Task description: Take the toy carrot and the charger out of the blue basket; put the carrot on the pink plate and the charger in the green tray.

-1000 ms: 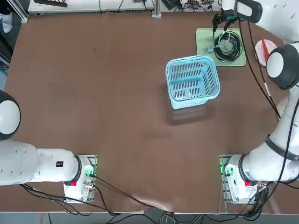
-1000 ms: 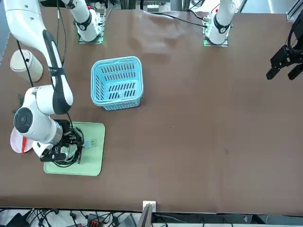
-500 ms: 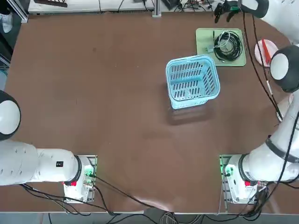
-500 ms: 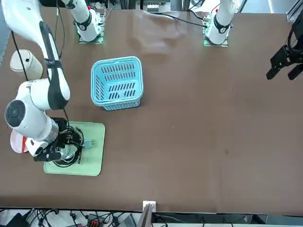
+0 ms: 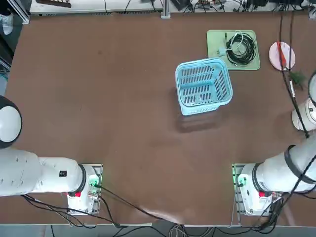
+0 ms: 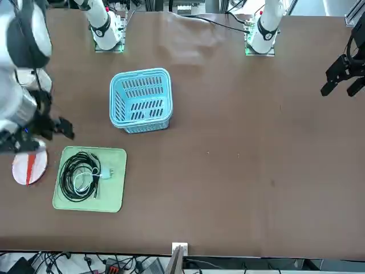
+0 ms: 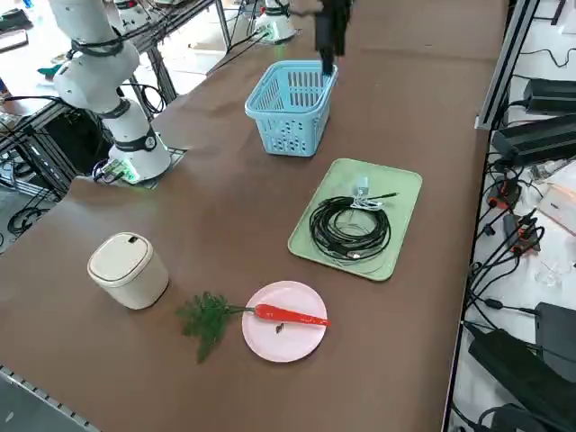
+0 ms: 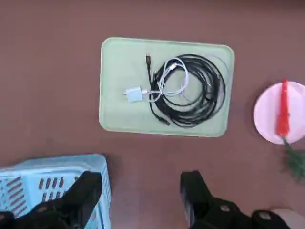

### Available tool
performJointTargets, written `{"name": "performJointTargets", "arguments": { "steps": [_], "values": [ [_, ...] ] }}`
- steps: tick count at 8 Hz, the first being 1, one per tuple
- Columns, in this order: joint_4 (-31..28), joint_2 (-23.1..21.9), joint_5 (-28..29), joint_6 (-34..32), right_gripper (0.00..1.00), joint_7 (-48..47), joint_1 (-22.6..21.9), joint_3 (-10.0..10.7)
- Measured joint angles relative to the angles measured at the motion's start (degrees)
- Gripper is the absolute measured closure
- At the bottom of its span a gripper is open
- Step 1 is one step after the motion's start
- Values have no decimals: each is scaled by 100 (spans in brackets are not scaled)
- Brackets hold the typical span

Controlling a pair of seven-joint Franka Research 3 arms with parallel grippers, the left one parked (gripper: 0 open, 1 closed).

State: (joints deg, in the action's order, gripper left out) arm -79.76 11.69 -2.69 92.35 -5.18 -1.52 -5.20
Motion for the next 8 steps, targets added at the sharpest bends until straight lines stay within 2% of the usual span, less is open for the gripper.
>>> {"name": "performJointTargets", "arguments": {
  "steps": [2,3,6,8],
  "values": [
    [-169,-475,1,-246,0,-5,12,36],
    [-291,-548,3,-246,0,-14,53,53],
    [-407,-376,229,-183,0,-19,282,84],
    [-407,-307,243,-157,0,-19,281,68]
  ]
}}
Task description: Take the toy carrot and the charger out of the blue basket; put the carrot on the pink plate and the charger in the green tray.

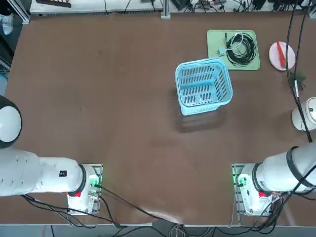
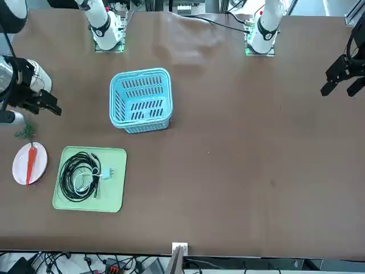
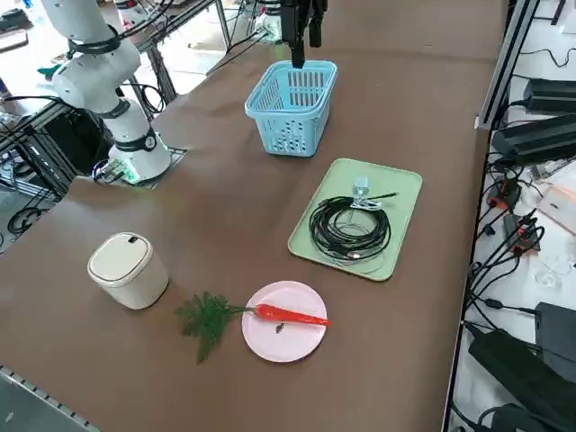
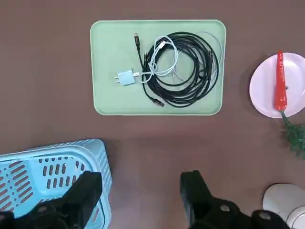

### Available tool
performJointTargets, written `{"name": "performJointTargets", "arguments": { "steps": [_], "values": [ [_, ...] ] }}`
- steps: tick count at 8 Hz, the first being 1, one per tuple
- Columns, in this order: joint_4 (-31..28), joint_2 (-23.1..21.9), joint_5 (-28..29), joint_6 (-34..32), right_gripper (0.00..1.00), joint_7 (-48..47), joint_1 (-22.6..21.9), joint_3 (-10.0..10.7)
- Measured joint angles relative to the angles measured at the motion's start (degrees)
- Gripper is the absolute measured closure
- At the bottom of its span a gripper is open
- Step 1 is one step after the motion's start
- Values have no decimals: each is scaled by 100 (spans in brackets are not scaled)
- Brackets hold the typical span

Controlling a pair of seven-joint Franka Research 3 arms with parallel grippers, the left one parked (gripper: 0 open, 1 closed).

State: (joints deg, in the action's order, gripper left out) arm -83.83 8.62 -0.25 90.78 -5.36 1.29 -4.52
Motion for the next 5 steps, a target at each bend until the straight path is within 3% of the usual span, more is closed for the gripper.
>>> {"name": "performJointTargets", "arguments": {
  "steps": [5],
  "values": [
    [16,4,1,0,0,0,0,-2]
  ]
}}
